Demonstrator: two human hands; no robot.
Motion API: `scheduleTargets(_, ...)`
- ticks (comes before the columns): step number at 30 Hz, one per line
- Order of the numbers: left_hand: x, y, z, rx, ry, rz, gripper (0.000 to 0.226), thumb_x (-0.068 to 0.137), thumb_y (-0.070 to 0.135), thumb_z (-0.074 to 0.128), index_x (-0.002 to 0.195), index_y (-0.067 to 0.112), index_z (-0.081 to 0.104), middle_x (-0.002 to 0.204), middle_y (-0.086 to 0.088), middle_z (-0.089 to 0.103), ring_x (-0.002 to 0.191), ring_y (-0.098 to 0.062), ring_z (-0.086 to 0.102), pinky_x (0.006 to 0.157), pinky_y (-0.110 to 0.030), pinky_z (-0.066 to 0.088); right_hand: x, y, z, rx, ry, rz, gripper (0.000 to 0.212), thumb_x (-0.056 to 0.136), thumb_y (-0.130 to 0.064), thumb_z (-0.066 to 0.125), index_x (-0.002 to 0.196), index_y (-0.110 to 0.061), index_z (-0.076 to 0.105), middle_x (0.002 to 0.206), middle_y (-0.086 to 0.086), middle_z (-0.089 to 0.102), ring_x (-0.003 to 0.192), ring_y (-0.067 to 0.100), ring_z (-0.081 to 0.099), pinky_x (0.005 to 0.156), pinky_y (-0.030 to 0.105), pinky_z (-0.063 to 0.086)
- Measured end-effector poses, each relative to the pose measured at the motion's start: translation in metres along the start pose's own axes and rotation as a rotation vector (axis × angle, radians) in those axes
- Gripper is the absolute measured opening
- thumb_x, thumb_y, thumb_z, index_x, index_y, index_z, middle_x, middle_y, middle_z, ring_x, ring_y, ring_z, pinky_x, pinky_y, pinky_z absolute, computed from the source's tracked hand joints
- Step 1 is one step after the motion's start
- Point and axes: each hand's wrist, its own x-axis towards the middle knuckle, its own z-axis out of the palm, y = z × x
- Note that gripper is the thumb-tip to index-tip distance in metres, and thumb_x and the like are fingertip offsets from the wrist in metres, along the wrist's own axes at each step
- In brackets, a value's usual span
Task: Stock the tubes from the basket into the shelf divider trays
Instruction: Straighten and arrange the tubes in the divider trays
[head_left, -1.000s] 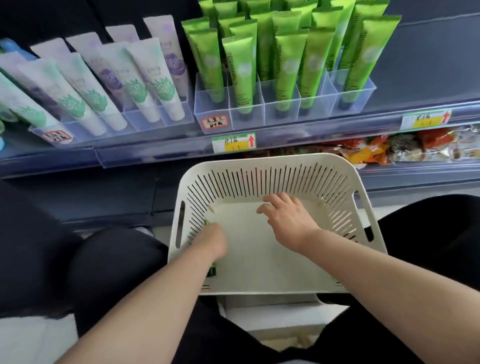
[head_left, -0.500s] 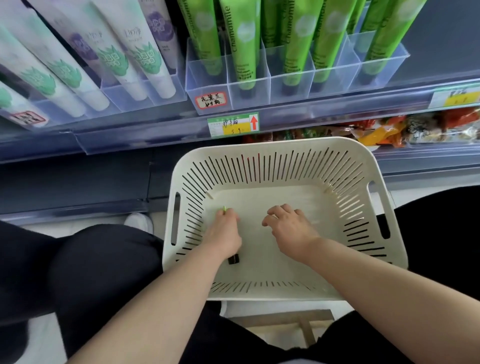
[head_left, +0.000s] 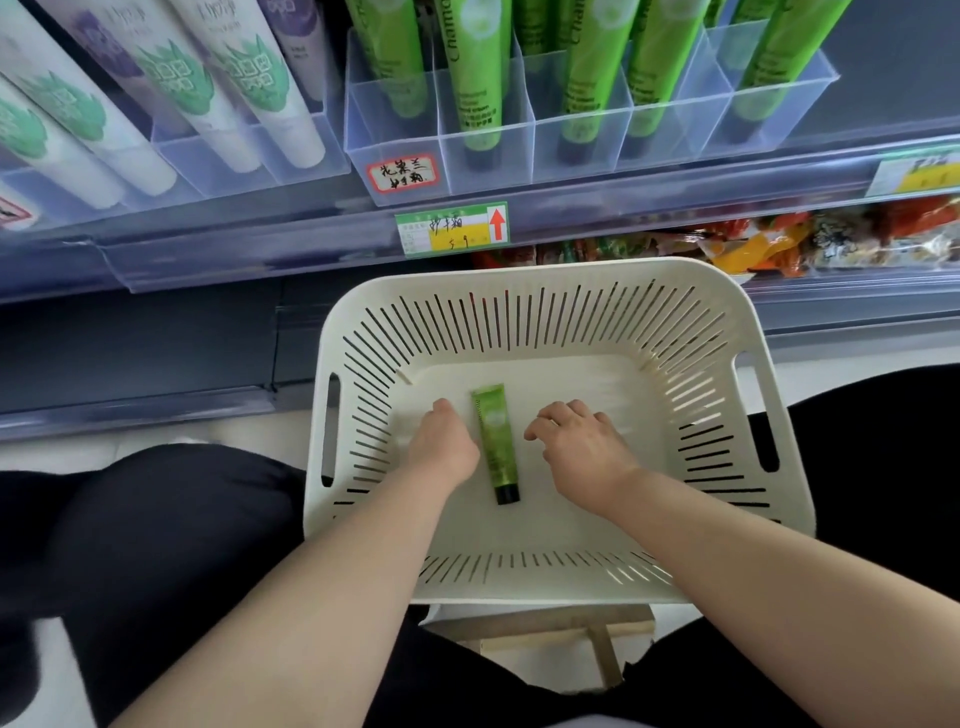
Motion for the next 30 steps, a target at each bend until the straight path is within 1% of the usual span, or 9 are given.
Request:
scheduleTargets(4, 0.004, 0.011, 0.01, -0.035, -0.025, 0.006, 0.049, 0.094, 0.018, 0.056, 0.137, 0.006, 0.035, 0.132, -0.014, 0.052, 0.119, -0.034, 0.052, 0.085, -0.037, 0.043, 0.001, 0.007, 0.0, 0.034, 0.012, 0.068, 0.051, 0.089, -0.006, 0.049, 0.136, -0.026, 0.043, 0.138, 0.0, 0.04, 0.124, 0.021, 0.036, 0.097, 0.033, 0.035)
scheduleTargets(9, 0.009, 0.027, 0.017, -0.08, 0.013, 0.007, 0.045, 0.092, 0.024, 0.061, 0.127, 0.009, 0.038, 0.122, -0.011, 0.055, 0.109, -0.033, 0.057, 0.074, -0.037, 0.042, 0.004, 0.012, 0.0, 0.078, 0.024, 0.111, 0.048, 0.09, -0.006, 0.048, 0.135, -0.024, 0.045, 0.137, 0.002, 0.042, 0.124, 0.023, 0.037, 0.096, 0.036, 0.036)
scheduleTargets(13, 0.015, 0.035, 0.019, -0.024, 0.041, 0.045, 0.069, 0.089, 0.017, 0.065, 0.145, 0.016, 0.024, 0.137, -0.011, 0.04, 0.12, -0.033, 0.05, 0.091, -0.042, 0.045, 0.004, 0.013, 0.001, 0.102, 0.019, 0.129, 0.047, 0.09, -0.008, 0.048, 0.135, -0.023, 0.045, 0.138, 0.002, 0.041, 0.126, 0.023, 0.036, 0.098, 0.037, 0.036)
scheduleTargets(16, 0.022, 0.035, 0.017, 0.073, 0.022, 0.09, 0.08, 0.085, 0.01, 0.068, 0.149, 0.019, 0.021, 0.145, -0.009, 0.032, 0.126, -0.03, 0.044, 0.097, -0.04, 0.043, 0.005, 0.015, 0.0, 0.123, 0.023, 0.148, 0.046, 0.091, -0.009, 0.048, 0.135, -0.023, 0.045, 0.138, 0.002, 0.042, 0.126, 0.023, 0.036, 0.098, 0.037, 0.036)
scheduleTargets(20, 0.025, 0.037, 0.015, 0.101, 0.023, 0.083, 0.056, 0.079, 0.013, 0.075, 0.128, 0.012, 0.047, 0.124, -0.009, 0.048, 0.112, -0.029, 0.054, 0.088, -0.036, 0.048, 0.006, 0.018, -0.004, 0.15, 0.026, 0.179, 0.041, 0.094, -0.014, 0.047, 0.134, -0.024, 0.046, 0.138, 0.002, 0.042, 0.126, 0.023, 0.036, 0.097, 0.038, 0.036)
scheduleTargets(23, 0.019, 0.036, 0.01, 0.118, 0.012, 0.092, 0.03, 0.079, 0.018, 0.076, 0.107, 0.015, 0.065, 0.11, -0.005, 0.058, 0.096, -0.024, 0.057, 0.076, -0.03, 0.046, 0.007, 0.016, -0.011, 0.168, 0.055, 0.181, 0.039, 0.094, -0.016, 0.046, 0.133, -0.024, 0.047, 0.138, 0.001, 0.042, 0.127, 0.023, 0.036, 0.097, 0.038, 0.035)
scheduleTargets(26, 0.01, 0.032, 0.002, 0.056, 0.009, 0.104, 0.012, 0.087, 0.017, 0.066, 0.096, 0.015, 0.059, 0.099, -0.001, 0.058, 0.085, -0.019, 0.05, 0.071, -0.029, 0.041, 0.006, 0.015, -0.024, 0.172, 0.093, 0.168, 0.038, 0.095, -0.017, 0.045, 0.133, -0.025, 0.047, 0.138, 0.0, 0.043, 0.128, 0.022, 0.036, 0.098, 0.038, 0.034)
scheduleTargets(28, 0.0, 0.027, -0.007, -0.03, 0.008, 0.122, 0.009, 0.092, 0.017, 0.06, 0.095, 0.017, 0.051, 0.09, 0.002, 0.051, 0.083, -0.018, 0.049, 0.069, -0.029, 0.04, 0.003, 0.013, -0.034, 0.165, 0.109, 0.163, 0.038, 0.096, -0.017, 0.045, 0.133, -0.025, 0.046, 0.138, -0.001, 0.043, 0.128, 0.021, 0.037, 0.099, 0.038, 0.034)
scheduleTargets(30, -0.012, 0.022, -0.019, -0.087, 0.052, 0.165, 0.007, 0.095, 0.017, 0.057, 0.097, 0.019, 0.05, 0.09, 0.003, 0.052, 0.082, -0.017, 0.051, 0.064, -0.028, 0.039, -0.001, 0.009, -0.046, 0.161, 0.132, 0.159, 0.038, 0.096, -0.019, 0.046, 0.133, -0.026, 0.046, 0.137, -0.001, 0.044, 0.126, 0.021, 0.04, 0.099, 0.038, 0.037)
